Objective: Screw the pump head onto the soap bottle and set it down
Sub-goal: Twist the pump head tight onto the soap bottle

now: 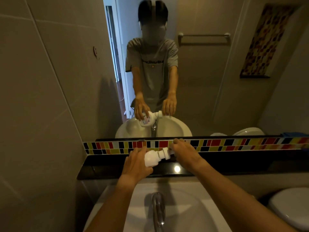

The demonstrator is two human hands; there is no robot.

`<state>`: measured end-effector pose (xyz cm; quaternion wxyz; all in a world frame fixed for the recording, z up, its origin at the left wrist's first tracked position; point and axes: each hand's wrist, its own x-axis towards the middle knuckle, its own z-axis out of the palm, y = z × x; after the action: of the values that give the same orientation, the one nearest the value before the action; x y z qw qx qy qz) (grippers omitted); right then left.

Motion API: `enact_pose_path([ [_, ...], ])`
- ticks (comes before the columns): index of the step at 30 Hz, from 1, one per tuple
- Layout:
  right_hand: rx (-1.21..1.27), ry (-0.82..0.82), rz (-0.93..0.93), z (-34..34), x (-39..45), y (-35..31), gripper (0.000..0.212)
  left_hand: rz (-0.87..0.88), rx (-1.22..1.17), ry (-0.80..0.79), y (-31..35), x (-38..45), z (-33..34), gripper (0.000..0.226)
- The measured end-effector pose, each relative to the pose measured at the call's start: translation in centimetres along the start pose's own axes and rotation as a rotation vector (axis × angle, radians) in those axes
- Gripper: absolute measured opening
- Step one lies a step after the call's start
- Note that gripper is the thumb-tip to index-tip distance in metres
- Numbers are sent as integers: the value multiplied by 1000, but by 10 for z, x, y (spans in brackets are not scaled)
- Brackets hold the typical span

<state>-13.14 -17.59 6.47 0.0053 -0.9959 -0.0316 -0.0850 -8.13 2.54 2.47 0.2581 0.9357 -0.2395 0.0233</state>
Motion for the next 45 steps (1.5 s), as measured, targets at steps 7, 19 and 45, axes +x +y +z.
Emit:
enact_pose_path([
  [7, -110, -17, -57, -17, -11, -16, 43, 67, -56, -5, 21, -7, -1, 67],
  [19, 1370, 100, 611, -29, -21, -20, 67, -160, -761, -55, 36, -16, -4, 54],
  [45, 1478, 68, 446, -73, 5, -15, 21, -91, -928, -123, 65, 8, -32, 46],
])
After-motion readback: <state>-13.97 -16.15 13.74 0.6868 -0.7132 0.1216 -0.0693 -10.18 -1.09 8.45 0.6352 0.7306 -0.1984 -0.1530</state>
